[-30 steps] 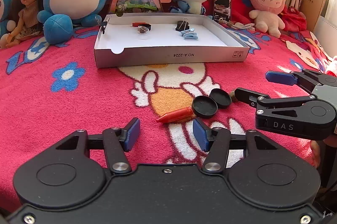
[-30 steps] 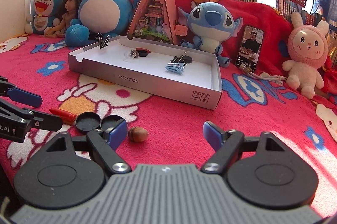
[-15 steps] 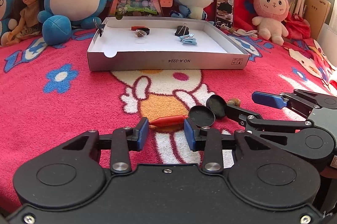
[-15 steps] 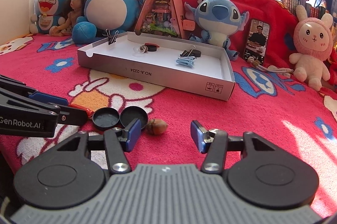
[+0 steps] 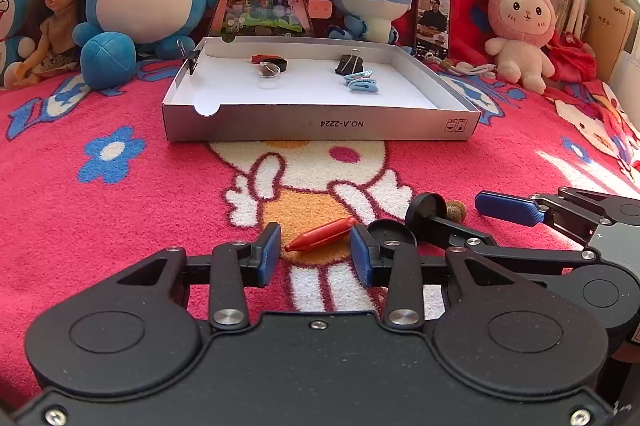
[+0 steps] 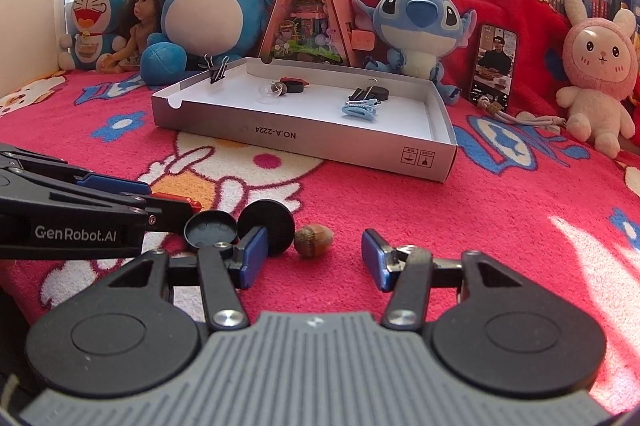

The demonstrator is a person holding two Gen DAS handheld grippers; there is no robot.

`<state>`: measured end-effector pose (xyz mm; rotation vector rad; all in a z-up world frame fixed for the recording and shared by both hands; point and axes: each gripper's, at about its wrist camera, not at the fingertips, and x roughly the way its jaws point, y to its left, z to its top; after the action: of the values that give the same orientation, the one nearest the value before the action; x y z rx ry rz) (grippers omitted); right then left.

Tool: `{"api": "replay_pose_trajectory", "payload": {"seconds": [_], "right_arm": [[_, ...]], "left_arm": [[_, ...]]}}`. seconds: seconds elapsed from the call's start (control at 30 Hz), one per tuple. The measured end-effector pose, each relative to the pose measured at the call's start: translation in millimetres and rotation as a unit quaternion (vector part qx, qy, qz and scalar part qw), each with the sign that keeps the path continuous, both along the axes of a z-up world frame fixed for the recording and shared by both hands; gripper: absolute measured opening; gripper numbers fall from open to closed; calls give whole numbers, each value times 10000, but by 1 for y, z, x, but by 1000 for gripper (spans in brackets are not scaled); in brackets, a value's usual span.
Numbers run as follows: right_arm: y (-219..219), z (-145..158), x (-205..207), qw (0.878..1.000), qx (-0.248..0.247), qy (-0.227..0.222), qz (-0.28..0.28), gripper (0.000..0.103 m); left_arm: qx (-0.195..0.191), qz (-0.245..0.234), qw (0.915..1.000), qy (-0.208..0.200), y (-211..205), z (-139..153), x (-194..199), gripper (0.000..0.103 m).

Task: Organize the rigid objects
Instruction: 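Reach the left tool to the red crayon while the right reaches the brown acorn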

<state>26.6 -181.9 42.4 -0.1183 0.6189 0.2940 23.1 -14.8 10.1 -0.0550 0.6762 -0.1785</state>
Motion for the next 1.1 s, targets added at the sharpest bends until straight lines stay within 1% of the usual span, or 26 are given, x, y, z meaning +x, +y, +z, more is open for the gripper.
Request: {"api": "replay_pose_trajectory", "payload": {"seconds": [0.17, 0.23, 0.37, 0.47, 0.57, 0.7, 0.8, 0.87, 1.0, 1.1], "right_arm": [[-3, 0, 2, 10000, 63, 30, -35, 57], [-3, 0, 1, 10000, 67, 35, -35, 57], [-3, 0, 2, 10000, 72, 31, -61, 57], [-3, -1, 2, 9999, 77, 27, -70, 57], [-4, 0, 2, 9999, 80, 33, -67, 56], [-3, 0, 2, 9999, 73, 33, -67, 56], [-3, 0, 2, 9999, 76, 34, -72, 56], [-4, -1, 2, 9999, 76, 37, -76, 56], [-4, -1, 2, 9999, 78, 36, -79, 56], [-4, -1, 2, 9999, 73, 34, -71, 56]], "left_arm": [[-63, 39, 10000, 9, 1, 0, 3, 36], [-57, 27, 10000, -4, 2, -1, 2, 36], [152, 43, 9999, -65, 8, -2, -2, 36], [336, 146, 9993, -112, 15, -4, -2, 37], [355, 244, 9990, -110, 23, -4, 2, 37], [490, 301, 9982, -146, 29, -3, 6, 42], [551, 373, 9977, -147, 35, -3, 7, 42], [588, 406, 9974, -113, 38, -3, 5, 43], [529, 345, 9980, -41, 44, 0, -5, 45], [596, 377, 9975, -49, 47, 1, -11, 45]]}}
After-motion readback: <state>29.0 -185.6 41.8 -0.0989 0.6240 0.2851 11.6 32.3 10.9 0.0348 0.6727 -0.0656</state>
